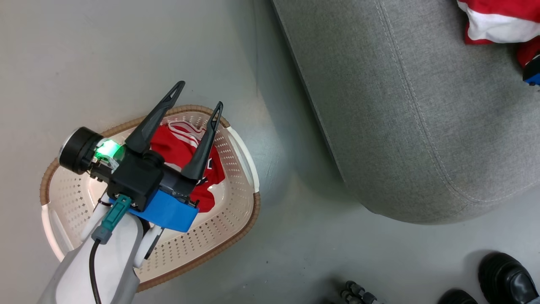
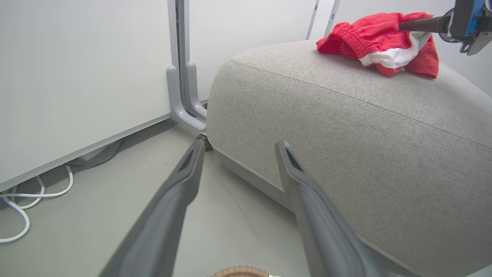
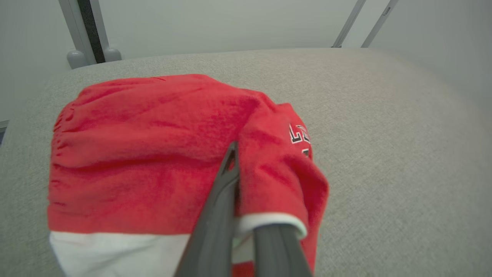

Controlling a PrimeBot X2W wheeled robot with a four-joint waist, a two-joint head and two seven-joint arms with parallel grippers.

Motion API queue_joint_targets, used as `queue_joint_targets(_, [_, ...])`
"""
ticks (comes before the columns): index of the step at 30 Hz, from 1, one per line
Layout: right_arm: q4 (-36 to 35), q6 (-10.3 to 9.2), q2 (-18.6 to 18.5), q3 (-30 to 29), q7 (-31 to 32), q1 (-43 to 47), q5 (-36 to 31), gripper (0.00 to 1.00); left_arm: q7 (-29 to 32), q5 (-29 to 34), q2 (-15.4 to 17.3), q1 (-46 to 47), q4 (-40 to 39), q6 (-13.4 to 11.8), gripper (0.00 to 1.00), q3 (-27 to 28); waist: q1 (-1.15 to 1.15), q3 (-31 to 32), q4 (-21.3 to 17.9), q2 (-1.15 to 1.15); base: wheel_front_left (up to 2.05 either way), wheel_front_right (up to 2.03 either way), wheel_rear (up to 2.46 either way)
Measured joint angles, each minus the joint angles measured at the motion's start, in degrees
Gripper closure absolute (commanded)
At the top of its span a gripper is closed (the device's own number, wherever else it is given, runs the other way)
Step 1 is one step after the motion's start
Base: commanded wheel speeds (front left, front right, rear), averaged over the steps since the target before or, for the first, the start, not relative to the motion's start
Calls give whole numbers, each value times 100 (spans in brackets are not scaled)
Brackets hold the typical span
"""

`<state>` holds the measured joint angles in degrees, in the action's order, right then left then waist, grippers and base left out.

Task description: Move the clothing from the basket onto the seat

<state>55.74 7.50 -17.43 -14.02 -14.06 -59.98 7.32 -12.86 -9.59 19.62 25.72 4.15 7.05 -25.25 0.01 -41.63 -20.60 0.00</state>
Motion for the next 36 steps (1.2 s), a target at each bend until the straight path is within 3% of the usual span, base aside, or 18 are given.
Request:
queue_joint_targets(6, [236, 0, -4, -16, -74, -121, -124, 99, 10, -27, -10, 14, 23, -20, 0, -45, 0, 49, 22, 0, 0, 0, 0])
queue_joint_targets(8, [264, 0, -4, -15, -82, -132, -155, 60, -8, -38, -31, 26, 40, -21, 0, -79, 0, 65, 36, 0, 0, 0, 0])
queue_joint_targets(10, [271, -1, -4, 18, -85, -132, -207, 13, -31, -43, -56, 35, 71, -21, 0, -108, 0, 83, 53, 0, 0, 0, 0])
queue_joint_targets(11, [275, 0, -5, 22, -89, -132, -221, 0, -35, -45, -68, 37, 88, -21, 0, -121, 0, 95, 64, 0, 0, 0, 0])
queue_joint_targets(23, [191, 0, -83, -30, -93, -1, -276, 0, -171, -134, -248, 147, 439, -20, 0, -249, 0, 344, 200, 0, 0, 0, 0])
queue_joint_targets(36, [187, 0, -145, 115, -98, 598, -510, 0, -213, -304, -745, -83, 805, -10, 0, -255, -1, 1138, 364, 0, 0, 0, 0])
